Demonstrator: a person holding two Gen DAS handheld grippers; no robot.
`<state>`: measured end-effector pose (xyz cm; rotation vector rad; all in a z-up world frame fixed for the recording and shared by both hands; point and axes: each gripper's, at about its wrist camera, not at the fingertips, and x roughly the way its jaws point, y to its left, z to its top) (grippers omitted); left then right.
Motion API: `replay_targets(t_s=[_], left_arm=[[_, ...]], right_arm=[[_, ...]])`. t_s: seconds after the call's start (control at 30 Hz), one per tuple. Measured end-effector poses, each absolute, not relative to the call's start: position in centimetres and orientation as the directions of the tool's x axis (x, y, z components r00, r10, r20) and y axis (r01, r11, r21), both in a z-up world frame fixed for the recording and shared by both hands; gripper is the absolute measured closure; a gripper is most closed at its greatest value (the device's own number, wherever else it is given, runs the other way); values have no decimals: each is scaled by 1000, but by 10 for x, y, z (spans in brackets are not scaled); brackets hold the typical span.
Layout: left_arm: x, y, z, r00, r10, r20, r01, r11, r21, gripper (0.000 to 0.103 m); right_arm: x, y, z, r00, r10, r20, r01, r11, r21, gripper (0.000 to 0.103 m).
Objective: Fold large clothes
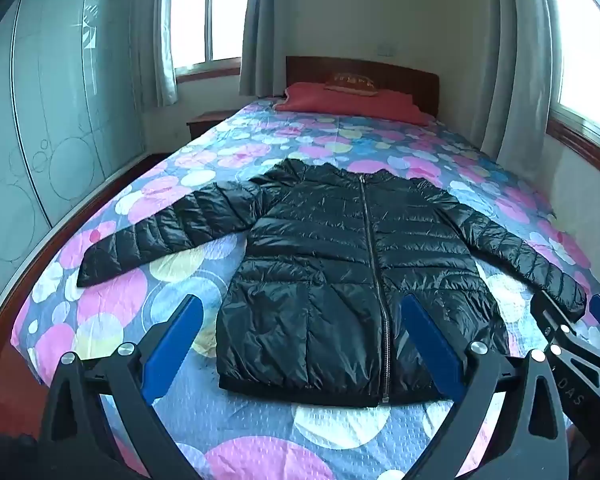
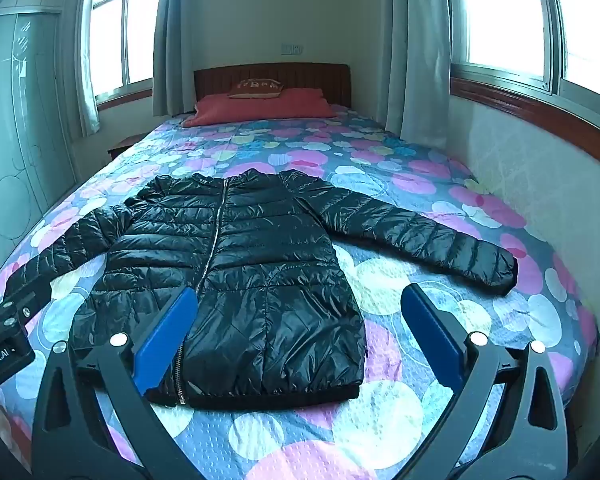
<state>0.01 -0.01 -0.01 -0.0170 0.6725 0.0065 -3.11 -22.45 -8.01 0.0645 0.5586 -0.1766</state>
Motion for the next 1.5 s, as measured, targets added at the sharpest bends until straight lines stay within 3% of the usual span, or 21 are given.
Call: replay_targets(t_s=[1.5], left_arm=[[-4, 0, -1, 793, -13, -609, 0, 1000, -21, 4]], right_arm=[[-30, -216, -81, 832, -146, -536, 180, 984, 11, 2]])
